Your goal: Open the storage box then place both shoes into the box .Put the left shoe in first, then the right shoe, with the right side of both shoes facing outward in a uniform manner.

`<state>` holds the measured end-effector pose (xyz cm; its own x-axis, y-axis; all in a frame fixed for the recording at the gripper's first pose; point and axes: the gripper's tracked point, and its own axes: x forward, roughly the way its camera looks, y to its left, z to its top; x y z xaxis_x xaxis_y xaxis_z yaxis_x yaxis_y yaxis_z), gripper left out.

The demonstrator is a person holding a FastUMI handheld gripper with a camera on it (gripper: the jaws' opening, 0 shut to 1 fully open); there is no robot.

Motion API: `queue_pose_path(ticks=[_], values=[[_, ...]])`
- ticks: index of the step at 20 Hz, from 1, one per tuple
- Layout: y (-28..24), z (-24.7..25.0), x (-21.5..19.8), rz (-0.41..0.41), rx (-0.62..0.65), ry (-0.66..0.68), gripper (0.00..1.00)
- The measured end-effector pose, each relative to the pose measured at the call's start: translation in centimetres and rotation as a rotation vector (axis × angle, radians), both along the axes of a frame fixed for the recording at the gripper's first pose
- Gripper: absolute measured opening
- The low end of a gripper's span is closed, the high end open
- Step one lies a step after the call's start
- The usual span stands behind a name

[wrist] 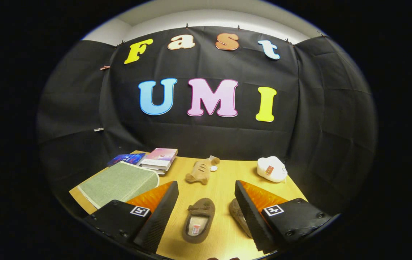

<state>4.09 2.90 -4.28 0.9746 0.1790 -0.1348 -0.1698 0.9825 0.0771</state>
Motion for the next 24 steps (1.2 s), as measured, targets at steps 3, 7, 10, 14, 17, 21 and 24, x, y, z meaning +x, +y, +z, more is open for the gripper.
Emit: queue_pose_path(ticks=[3,7,10,14,17,21,24], values=[[2.1,-0.4,0.3,0.07,0.025,0.025,0.98],[6.9,-1.9,-0.3,0.242,0.09,0.103,0.98],[10.9,-3.9,-1.6,0.397,0.143,0.191,0.99],[14.4,-6.5,-3.7,0.573,0.242,0.306,0.99],[16.5,-8.9,-4.8,0.678,0.345,0.416,0.98],[18.5,-12.2,-4.5,0.75,0.487,0.558,0.98],[20.2,-12.8,-4.7,0.818,0.655,0.65,0.98]])
